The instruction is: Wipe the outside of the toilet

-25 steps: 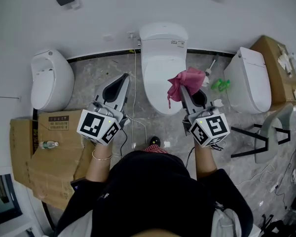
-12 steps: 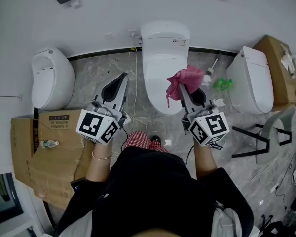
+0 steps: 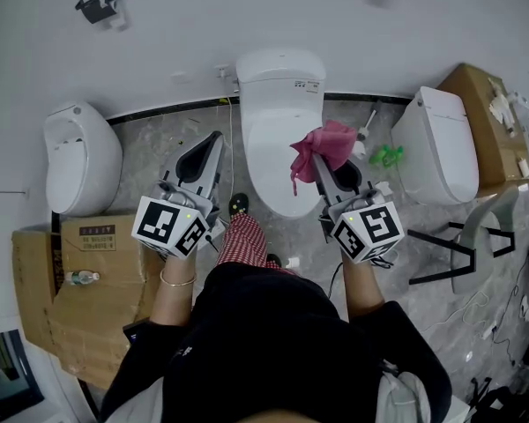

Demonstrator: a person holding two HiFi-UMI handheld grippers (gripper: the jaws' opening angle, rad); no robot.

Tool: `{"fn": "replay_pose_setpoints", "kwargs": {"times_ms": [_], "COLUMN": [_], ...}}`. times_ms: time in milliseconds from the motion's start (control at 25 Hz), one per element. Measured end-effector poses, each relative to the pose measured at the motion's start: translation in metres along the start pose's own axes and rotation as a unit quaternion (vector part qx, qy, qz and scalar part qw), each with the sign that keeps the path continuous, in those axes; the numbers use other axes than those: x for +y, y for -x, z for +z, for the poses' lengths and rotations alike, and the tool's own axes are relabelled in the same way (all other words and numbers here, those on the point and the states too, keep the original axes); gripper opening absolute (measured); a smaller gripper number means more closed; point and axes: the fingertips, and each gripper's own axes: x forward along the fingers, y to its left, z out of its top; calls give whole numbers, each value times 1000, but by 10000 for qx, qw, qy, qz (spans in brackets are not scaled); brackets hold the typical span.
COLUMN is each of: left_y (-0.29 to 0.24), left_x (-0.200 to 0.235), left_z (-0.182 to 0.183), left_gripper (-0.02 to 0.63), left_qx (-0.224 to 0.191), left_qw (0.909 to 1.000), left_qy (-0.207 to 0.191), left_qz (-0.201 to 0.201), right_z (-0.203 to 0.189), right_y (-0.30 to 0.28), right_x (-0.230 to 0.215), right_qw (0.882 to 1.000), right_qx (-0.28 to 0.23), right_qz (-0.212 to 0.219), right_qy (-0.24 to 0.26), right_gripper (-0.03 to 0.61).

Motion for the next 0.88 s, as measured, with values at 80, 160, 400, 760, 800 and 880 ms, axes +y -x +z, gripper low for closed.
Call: {"fn": "replay_pose_setpoints", "kwargs": {"times_ms": [80, 160, 400, 760, 800, 880], "left_y": [-12, -24, -54, -91, -95, -103], "left_x": [7, 16, 45, 74, 76, 81], "left_z": [2, 2, -9, -24, -24, -24], "left_gripper": [5, 5, 5, 3, 5, 5], "left_qx": [-29, -61, 12, 181, 202, 230], "left_qw": [10000, 9999, 9998, 9992, 9992, 9990], "left_qy": [-38, -24, 101, 243, 232, 223], "left_qz": [-60, -106, -168, -253, -268, -310], "right_z": [1, -1, -3, -13, -14, -14], "right_y": [-10, -21, -53, -90, -94, -101], "right_x": [-4, -8, -12, -32, -35, -39], "right_qw": [10000, 10000, 10000, 9996, 9996, 9996], "right_qx": [-12, 25, 79, 269, 270, 273], "right_qz": [-26, -38, 14, -54, -65, -92], "right_qy": [20, 20, 53, -12, -24, -48], "right_gripper": [87, 86, 86, 87, 87, 87]}}
